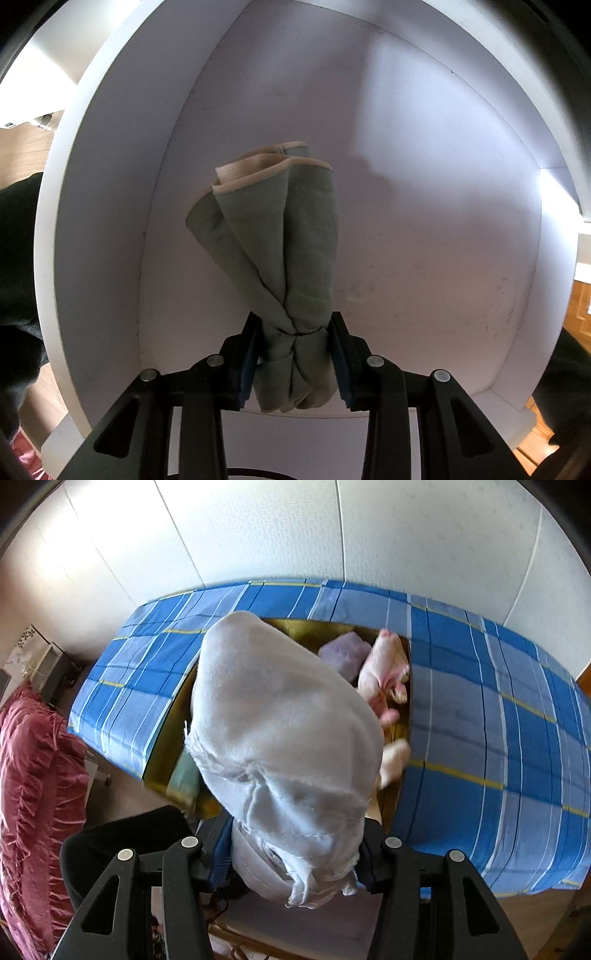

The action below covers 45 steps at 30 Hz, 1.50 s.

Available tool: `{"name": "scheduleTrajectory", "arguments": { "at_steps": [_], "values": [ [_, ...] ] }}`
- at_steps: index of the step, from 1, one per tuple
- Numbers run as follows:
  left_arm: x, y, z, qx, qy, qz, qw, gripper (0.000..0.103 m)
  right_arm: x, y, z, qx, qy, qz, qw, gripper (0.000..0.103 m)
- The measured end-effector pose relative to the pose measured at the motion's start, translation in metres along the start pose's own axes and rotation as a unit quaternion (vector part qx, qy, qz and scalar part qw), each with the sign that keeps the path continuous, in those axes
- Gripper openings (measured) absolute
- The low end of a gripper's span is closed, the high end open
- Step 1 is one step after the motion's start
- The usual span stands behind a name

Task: Organize soft objects
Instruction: 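Carry the white cloth to the tray with the right tool while the left holds the sock, then lower the white cloth into the tray and open the right tool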

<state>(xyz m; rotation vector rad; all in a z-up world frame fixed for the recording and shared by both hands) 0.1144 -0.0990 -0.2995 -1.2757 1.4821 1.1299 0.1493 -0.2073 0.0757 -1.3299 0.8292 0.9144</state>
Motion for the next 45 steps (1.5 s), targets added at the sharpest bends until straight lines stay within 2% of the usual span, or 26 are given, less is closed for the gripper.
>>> {"name": "scheduleTrajectory", "arguments": {
  "at_steps": [4, 9, 13, 18, 20, 24, 26, 28, 30, 31, 33, 36, 39, 41, 45],
  "values": [
    [0.015, 0.004, 0.004, 0.003, 0.002, 0.001, 1.0000, 0.036, 0.018, -0.031, -0.002, 0.019, -0.001, 0.003, 1.000, 0.053],
    [0.010, 0.005, 0.009, -0.001, 0.008, 0.001, 1.0000, 0.036, 0.045, -0.060, -0.007, 0.042, -0.003, 0.012, 0.999, 0.053],
    [0.008, 0.005, 0.014, -0.002, 0.010, 0.002, 0.9999, 0.036, 0.067, -0.071, -0.006, 0.044, 0.010, 0.024, 0.999, 0.054],
    [0.008, 0.004, 0.016, -0.003, 0.011, 0.002, 0.9999, 0.036, 0.099, -0.072, -0.002, 0.034, 0.004, 0.043, 0.998, 0.056],
    [0.008, 0.004, 0.018, -0.003, 0.010, 0.002, 0.9999, 0.036, 0.096, -0.071, -0.004, 0.032, 0.012, 0.029, 0.999, 0.058],
    [0.006, 0.004, 0.019, 0.002, 0.005, 0.001, 1.0000, 0.036, 0.074, -0.066, -0.009, 0.040, -0.005, -0.010, 0.999, 0.060],
    [0.005, 0.004, 0.020, 0.003, 0.004, 0.000, 1.0000, 0.036, 0.060, -0.063, -0.010, 0.029, 0.009, -0.036, 0.999, 0.060],
    [0.004, 0.003, 0.023, 0.002, 0.004, 0.000, 1.0000, 0.036, 0.051, -0.061, -0.006, 0.018, 0.004, -0.059, 0.998, 0.060],
    [0.003, 0.003, 0.024, -0.001, 0.006, -0.001, 1.0000, 0.036, 0.050, -0.063, -0.004, 0.012, 0.013, -0.071, 0.997, 0.045],
    [0.002, 0.003, 0.025, -0.001, 0.007, -0.001, 1.0000, 0.036, 0.050, -0.065, -0.002, 0.009, 0.014, -0.073, 0.997, 0.034],
    [0.001, 0.003, 0.025, -0.004, 0.008, -0.001, 1.0000, 0.036, 0.061, -0.067, 0.009, -0.005, 0.005, -0.066, 0.998, 0.033],
    [0.001, 0.003, 0.024, -0.008, 0.010, -0.001, 0.9999, 0.036, 0.081, -0.069, 0.022, -0.028, 0.031, -0.050, 0.998, 0.032],
    [0.002, 0.003, 0.025, -0.007, 0.009, 0.000, 0.9999, 0.036, 0.097, -0.069, 0.012, -0.009, 0.064, -0.036, 0.997, 0.032],
    [0.002, 0.002, 0.026, -0.010, 0.011, 0.000, 0.9999, 0.036, 0.099, -0.068, 0.001, 0.025, 0.041, -0.040, 0.998, 0.032],
    [0.004, 0.001, 0.023, -0.006, 0.004, -0.002, 1.0000, 0.036, 0.081, -0.053, 0.000, 0.009, 0.015, -0.065, 0.998, 0.033]
  ]
}}
Point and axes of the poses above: each gripper's, at about its wrist camera, not at the fingertips, and x roughly the way its jaws point, z to its left, y to its underside, the point moved 4 cm from there along x, roughly the way its jaws point, and after that the axes turned 4 degrees about y, right-handed, at the moved point
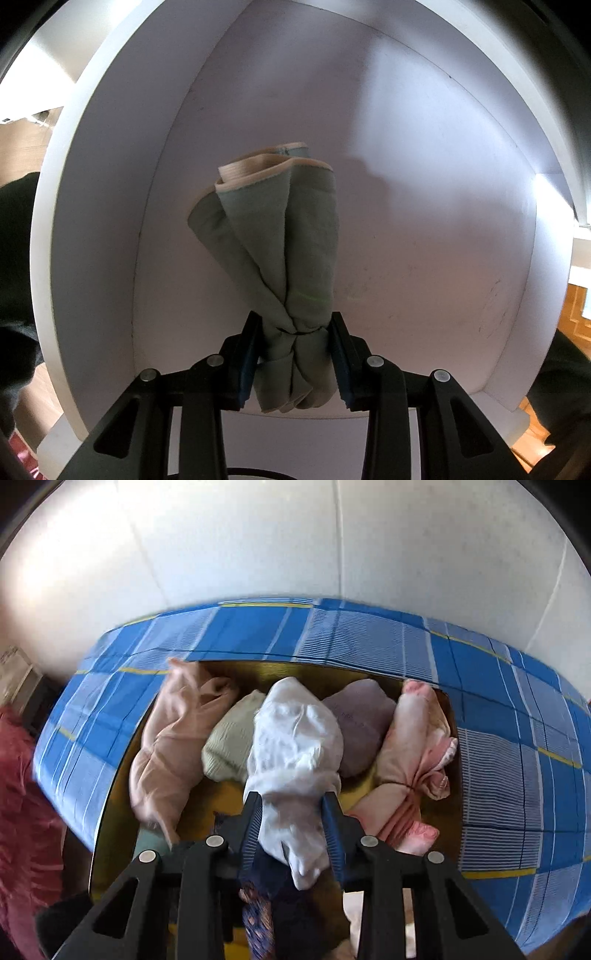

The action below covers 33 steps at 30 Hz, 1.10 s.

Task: Organize soft objects
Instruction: 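Lower the white cloth into the tray and open the right tool, then move the right tool back into the empty shelf while the left holds the sock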

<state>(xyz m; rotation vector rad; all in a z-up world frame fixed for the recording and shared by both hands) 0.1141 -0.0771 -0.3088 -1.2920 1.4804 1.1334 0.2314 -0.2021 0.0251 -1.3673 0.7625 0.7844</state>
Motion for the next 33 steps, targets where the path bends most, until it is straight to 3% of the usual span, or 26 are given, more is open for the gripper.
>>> {"name": "scheduleTrajectory", "arguments": {
  "at_steps": [5, 11, 19, 23, 27, 33],
  "values": [
    [0.000, 0.001, -0.006, 0.009, -0.007, -0.005, 0.9999, 0.036, -0.033, 0.031, -0.001, -0.002, -0.028, -0.042, 0.999, 0.037],
    [0.001, 0.003, -0.010, 0.009, -0.005, -0.009, 0.9999, 0.036, -0.060, 0.075, 0.005, -0.021, -0.028, -0.074, 0.997, 0.037],
    [0.000, 0.008, -0.002, -0.008, 0.007, -0.021, 0.9997, 0.034, -0.091, 0.165, 0.020, -0.098, -0.019, -0.115, 0.988, 0.037],
    [-0.005, 0.013, 0.001, -0.013, 0.014, -0.037, 0.9991, 0.034, -0.062, 0.211, 0.020, -0.101, -0.005, -0.073, 0.992, 0.038],
    [-0.015, 0.019, 0.001, -0.002, 0.015, -0.059, 0.9981, 0.034, -0.005, 0.251, 0.009, -0.058, 0.009, 0.005, 0.998, 0.038],
    [-0.037, 0.032, 0.001, 0.010, 0.030, -0.083, 0.9960, 0.034, 0.063, 0.291, -0.007, -0.042, 0.040, 0.107, 0.993, 0.038]
  ]
}}
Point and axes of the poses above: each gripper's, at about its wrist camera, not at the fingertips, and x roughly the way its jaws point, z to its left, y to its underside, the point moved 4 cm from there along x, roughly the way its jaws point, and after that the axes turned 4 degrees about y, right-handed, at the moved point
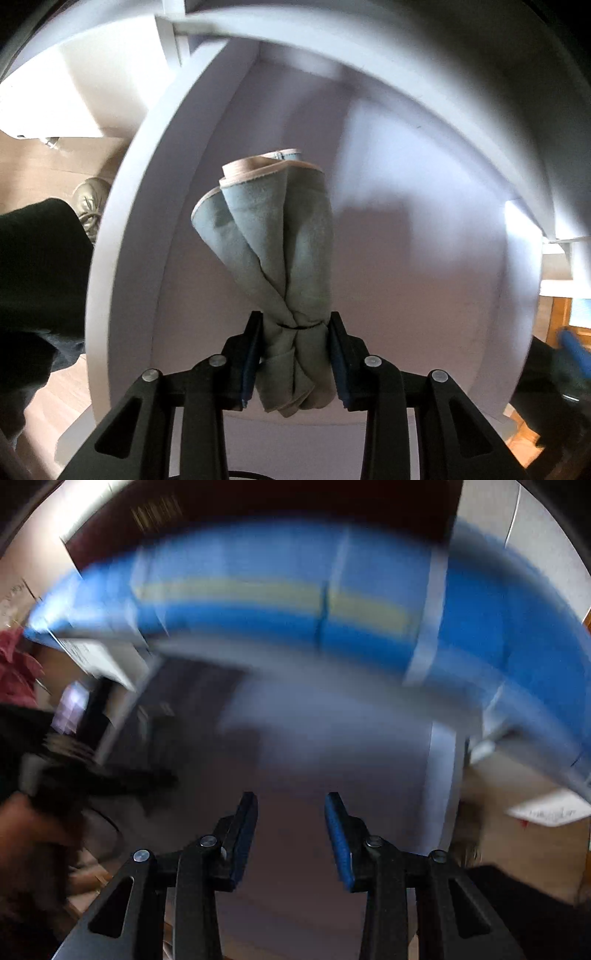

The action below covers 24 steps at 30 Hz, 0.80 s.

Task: Organize soft objects
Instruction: 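Move the right tool back into the empty shelf while the left holds the sock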

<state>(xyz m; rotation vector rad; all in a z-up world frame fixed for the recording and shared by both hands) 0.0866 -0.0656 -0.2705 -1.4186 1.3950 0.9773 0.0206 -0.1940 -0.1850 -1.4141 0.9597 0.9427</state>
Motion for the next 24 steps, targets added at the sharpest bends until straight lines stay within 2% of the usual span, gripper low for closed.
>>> {"name": "scheduleTrajectory", "arguments": {
  "at_steps": [12, 19, 24],
  "values": [
    [-0.056, 0.023, -0.019, 0.080, 0.019, -0.035, 0.9960, 0.034, 0.060, 0.016, -0.016, 0.041, 0.010, 0.115, 0.992, 0.041],
    [-0.092, 0.048, -0.014, 0.131, 0.020, -0.053, 0.9898, 0.034, 0.070, 0.024, -0.027, 0.090, -0.019, 0.143, 0.985, 0.041],
    [-0.134, 0.058, -0.026, 0.174, 0.022, -0.071, 0.9818, 0.034, 0.070, 0.024, -0.027, 0.097, -0.021, 0.147, 0.984, 0.041]
  ]
}}
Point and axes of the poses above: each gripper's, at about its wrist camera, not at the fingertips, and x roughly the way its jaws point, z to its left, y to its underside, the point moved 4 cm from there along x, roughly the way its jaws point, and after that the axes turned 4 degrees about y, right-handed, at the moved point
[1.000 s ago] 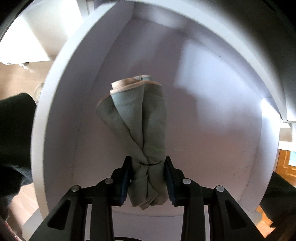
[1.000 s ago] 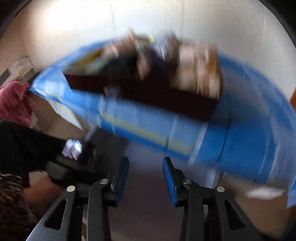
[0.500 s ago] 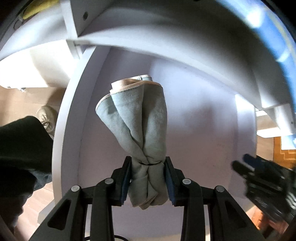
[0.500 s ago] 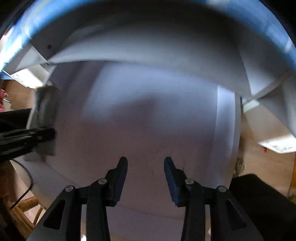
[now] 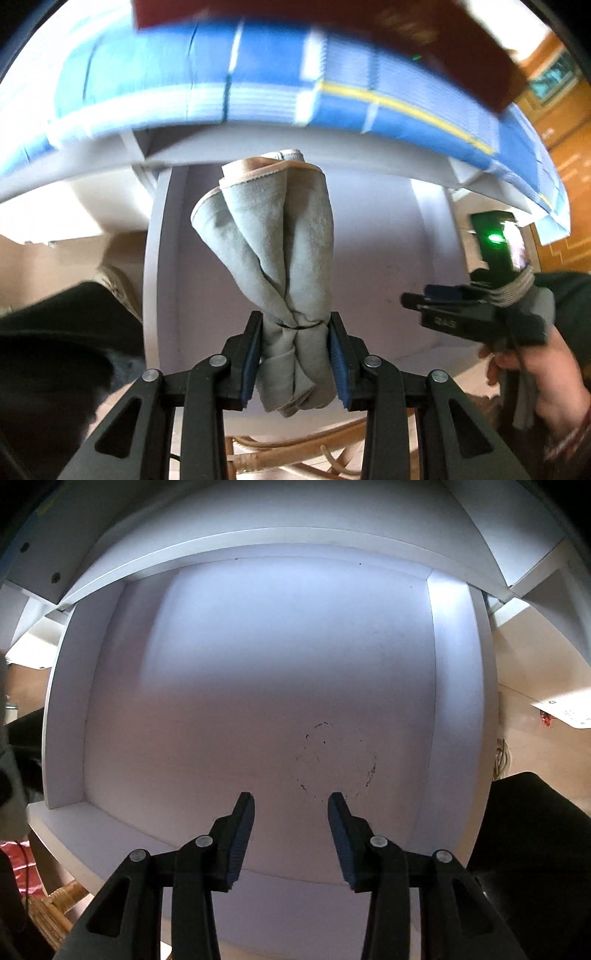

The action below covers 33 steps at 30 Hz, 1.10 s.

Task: Organize soft objects
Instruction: 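Move the right tool back into the empty shelf while the left holds the sock, then carry the grey-green sock to the tray and release it with the left tool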

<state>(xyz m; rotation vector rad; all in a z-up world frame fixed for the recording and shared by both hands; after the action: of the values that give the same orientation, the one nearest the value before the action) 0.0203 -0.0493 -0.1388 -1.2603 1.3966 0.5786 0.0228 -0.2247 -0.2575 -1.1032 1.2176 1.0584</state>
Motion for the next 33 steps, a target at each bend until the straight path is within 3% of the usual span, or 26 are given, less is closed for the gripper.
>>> {"name": "scheduleTrajectory", "arguments": {
  "at_steps": [10, 17, 24, 33],
  "values": [
    [-0.084, -0.015, -0.033, 0.063, 0.022, -0.068, 0.9955, 0.034, 0.004, -0.001, 0.013, -0.001, 0.009, -0.001, 1.000, 0.041],
    [-0.120, -0.073, -0.047, 0.074, 0.018, -0.114, 0.9906, 0.034, 0.003, 0.001, 0.019, -0.001, 0.004, -0.006, 1.000, 0.041],
    [-0.143, -0.134, -0.038, 0.045, 0.009, -0.144, 0.9885, 0.034, 0.003, 0.006, 0.013, 0.005, -0.001, -0.016, 1.000, 0.041],
    [-0.133, -0.200, -0.031, 0.027, -0.012, -0.131, 0.9909, 0.034, -0.002, 0.008, 0.013, 0.010, -0.009, -0.022, 1.000, 0.041]
  ]
}}
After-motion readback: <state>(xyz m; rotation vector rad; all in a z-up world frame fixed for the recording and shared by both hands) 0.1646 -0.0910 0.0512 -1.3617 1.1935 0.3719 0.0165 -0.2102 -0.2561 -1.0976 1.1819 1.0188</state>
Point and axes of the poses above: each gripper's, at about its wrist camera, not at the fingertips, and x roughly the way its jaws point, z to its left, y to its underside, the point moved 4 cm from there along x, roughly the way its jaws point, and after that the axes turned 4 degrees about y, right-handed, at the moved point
